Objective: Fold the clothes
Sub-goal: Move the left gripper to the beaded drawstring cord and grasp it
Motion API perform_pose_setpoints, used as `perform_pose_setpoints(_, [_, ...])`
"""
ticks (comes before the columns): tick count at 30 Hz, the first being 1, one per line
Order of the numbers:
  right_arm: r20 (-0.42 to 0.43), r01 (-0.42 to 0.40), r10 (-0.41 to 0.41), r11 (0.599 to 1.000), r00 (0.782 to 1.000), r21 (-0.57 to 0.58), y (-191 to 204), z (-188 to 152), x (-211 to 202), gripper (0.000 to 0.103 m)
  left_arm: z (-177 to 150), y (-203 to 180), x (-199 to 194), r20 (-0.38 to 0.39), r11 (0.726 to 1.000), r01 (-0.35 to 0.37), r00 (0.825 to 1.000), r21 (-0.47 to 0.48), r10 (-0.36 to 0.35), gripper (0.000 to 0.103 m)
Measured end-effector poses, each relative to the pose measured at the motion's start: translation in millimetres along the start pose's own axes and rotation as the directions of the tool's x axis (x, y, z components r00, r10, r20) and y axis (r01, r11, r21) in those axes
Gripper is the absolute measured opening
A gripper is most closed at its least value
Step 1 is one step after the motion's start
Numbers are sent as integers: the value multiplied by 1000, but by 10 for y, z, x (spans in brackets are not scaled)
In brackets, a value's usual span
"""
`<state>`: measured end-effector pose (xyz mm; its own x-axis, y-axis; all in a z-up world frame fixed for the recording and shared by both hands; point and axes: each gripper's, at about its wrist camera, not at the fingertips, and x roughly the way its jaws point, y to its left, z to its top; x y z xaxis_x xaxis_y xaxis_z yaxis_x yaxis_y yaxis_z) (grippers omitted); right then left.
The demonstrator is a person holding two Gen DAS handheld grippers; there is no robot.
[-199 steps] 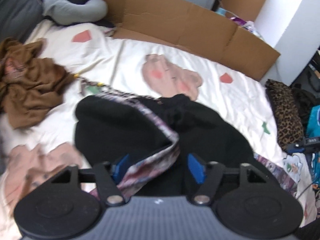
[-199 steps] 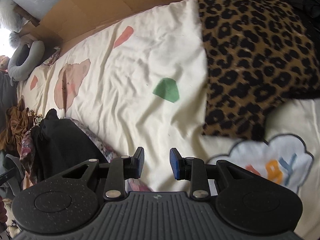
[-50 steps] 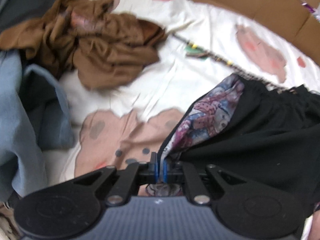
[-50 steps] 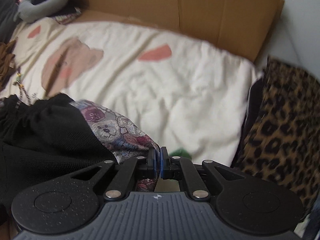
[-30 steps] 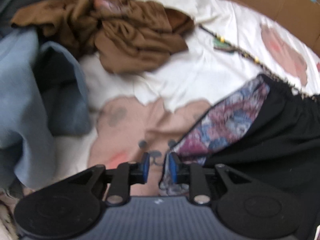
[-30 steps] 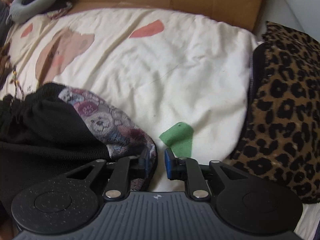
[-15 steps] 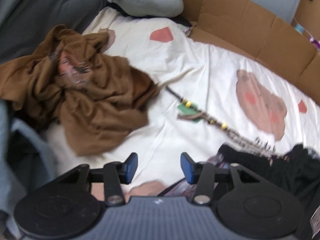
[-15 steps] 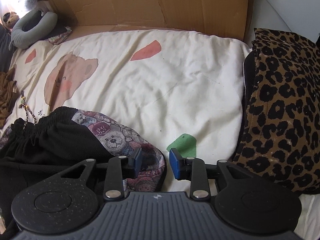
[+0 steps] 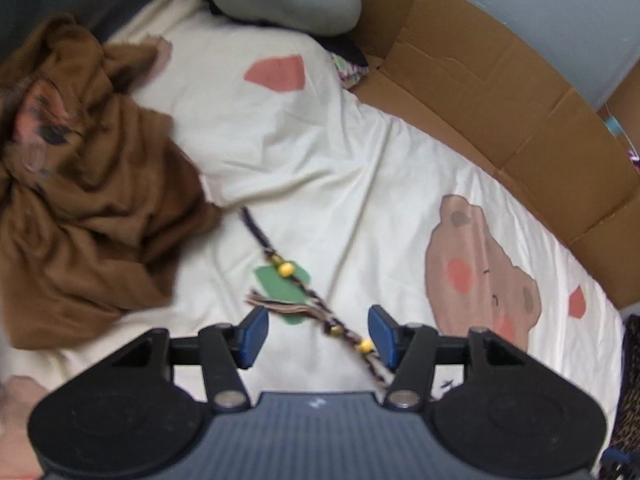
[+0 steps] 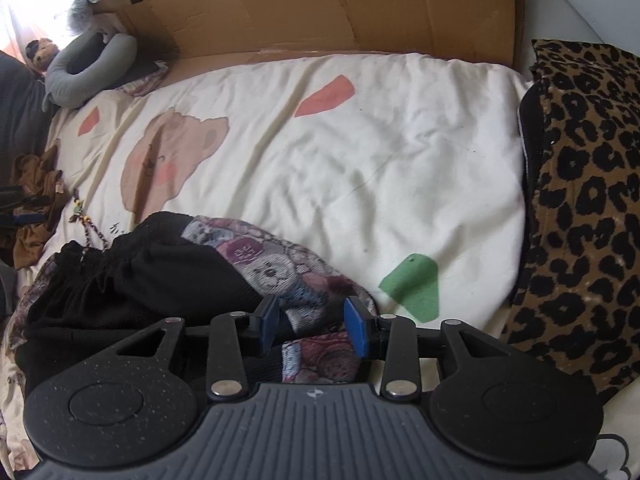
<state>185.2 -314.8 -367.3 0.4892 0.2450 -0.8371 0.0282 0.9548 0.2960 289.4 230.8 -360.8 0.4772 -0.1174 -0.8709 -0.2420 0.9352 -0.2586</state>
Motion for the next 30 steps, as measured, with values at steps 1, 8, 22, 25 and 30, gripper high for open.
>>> perform_pose_setpoints(1, [5,-9,9,1000,1000,1,4,-14,-3,43,-2,-11,50,-4,1000,7,1000,-7,-7,58])
perform_pose_setpoints(8, [-15,-18,18,1000,1000,1,20,-65,61,43,51,36,231,-15,986,42,999,-161,-45,58])
perform_pose_setpoints(22, [-46,-38,37,999,998,-5,92,-76,133,43,23,222,630,-46,954,23,998,-300,-39,53])
perform_pose_setpoints(25, [-47,-37,37,999,998,-7,98,-74,135,43,74,228,679,-44,947,15,999,-320,-30,51])
perform_pose_setpoints(30, [-46,-38,39,999,998,8,98,-74,140,43,122,176,731,-49,948,-41,998,-314,27,29])
